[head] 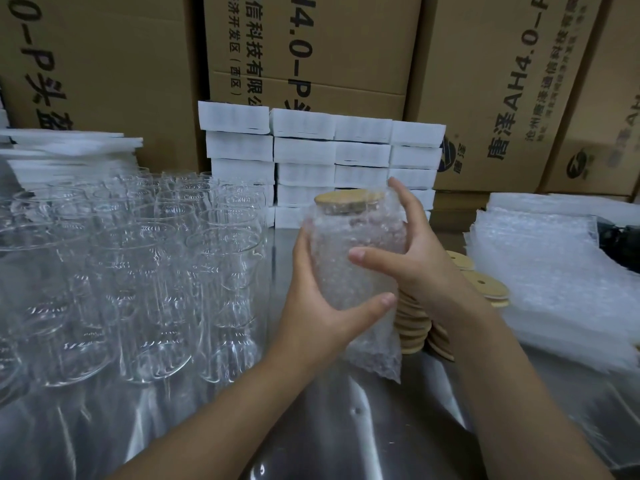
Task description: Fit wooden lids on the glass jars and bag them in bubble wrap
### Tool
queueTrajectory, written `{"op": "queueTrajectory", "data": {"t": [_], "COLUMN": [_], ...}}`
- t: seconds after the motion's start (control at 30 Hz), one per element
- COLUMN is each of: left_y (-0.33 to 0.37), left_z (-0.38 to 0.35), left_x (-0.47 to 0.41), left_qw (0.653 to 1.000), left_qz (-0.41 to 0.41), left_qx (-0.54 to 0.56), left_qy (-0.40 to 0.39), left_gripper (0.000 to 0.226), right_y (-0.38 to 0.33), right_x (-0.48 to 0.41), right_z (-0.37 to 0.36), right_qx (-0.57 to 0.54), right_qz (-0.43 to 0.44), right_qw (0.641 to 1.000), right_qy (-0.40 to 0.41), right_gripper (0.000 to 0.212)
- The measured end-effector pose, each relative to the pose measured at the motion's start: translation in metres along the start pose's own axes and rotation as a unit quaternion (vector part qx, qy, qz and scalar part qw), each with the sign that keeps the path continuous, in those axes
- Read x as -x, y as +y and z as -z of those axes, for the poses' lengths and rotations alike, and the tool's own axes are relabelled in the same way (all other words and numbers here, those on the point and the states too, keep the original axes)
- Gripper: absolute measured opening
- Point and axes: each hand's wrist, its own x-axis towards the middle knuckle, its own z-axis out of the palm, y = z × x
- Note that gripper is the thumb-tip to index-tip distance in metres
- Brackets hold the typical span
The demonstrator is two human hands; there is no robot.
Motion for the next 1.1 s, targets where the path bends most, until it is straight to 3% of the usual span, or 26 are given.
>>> {"op": "queueTrajectory", "data": {"t": [0.17,0.33,0.43,0.57,0.7,0.77,0.87,0.97,1.1], "left_y": [-0.006,-0.008,-0.007,-0.011,-0.035,-0.042,-0.049,-0.051,-0.056], "left_z": [0.001,0.004,0.004,0.001,-0.005,-0.006,-0.005,-0.003,0.000], "left_x": [-0.002,-0.006,-0.009,-0.005,-0.005,-0.006,-0.003,-0.001,-0.005], "left_qw": [0.999,0.997,0.997,0.995,0.988,0.982,0.972,0.961,0.950], "left_qz": [0.018,0.003,-0.001,0.049,0.119,0.154,0.174,0.133,0.094], "left_qx": [-0.015,-0.002,-0.012,-0.014,-0.038,-0.082,-0.155,-0.234,-0.286], "left_qy": [0.044,0.076,0.071,0.087,0.092,0.076,0.010,-0.060,-0.084], "left_gripper": [0.107,0.110,0.113,0.125,0.103,0.092,0.084,0.082,0.080], "right_y": [-0.003,-0.002,-0.008,-0.028,-0.023,-0.014,0.017,0.052,0.083], "right_x": [-0.001,0.001,-0.004,-0.034,-0.095,-0.131,-0.173,-0.201,-0.228], "right_z": [-0.009,-0.012,-0.015,-0.009,0.008,0.015,0.023,0.028,0.024], "right_qx": [-0.013,0.008,0.132,0.254,0.294,0.365,0.449,0.440,0.396], "right_qz": [0.030,0.021,0.012,0.040,0.053,0.020,-0.046,-0.098,-0.197], "right_qw": [0.999,0.997,0.987,0.966,0.934,0.901,0.871,0.870,0.876], "right_qy": [0.038,-0.074,-0.087,-0.001,0.197,0.232,0.194,0.202,0.190], "right_gripper": [0.096,0.115,0.116,0.078,0.060,0.059,0.064,0.066,0.063]}}
